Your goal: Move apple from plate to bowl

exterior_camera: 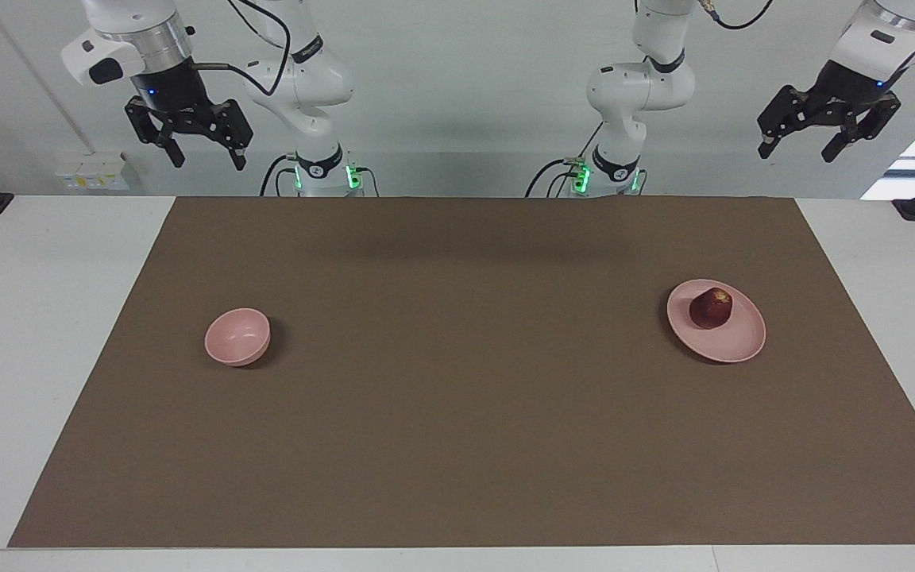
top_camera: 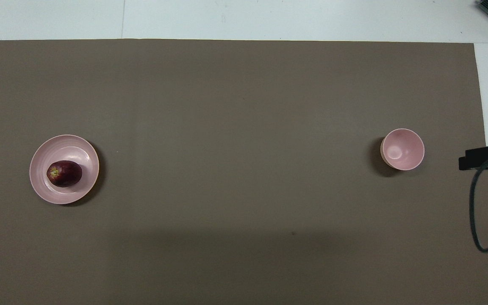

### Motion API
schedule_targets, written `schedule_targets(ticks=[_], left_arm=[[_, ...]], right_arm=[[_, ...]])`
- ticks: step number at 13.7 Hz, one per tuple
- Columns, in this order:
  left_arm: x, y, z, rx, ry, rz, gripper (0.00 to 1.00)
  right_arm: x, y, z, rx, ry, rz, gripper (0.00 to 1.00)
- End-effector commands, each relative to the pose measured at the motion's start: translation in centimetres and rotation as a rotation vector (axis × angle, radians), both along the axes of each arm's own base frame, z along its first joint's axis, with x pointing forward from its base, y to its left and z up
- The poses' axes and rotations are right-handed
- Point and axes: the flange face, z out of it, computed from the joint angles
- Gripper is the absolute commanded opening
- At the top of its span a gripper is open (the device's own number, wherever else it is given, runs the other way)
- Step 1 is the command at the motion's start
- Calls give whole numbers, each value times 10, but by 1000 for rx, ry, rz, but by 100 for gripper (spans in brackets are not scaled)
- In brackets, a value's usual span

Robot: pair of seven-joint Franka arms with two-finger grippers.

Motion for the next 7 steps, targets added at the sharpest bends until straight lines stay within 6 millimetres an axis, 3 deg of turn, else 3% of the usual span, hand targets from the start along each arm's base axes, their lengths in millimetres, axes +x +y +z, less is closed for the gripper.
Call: schedule_targets(ticks=[1, 7], left_arm=[[-7, 1, 0, 10, -13, 10, 100], [-9, -1, 0, 7, -1, 15, 100]], right_arm=[[4, -5, 2, 10, -1, 3, 100], [3, -3, 1, 9, -1, 8, 100]])
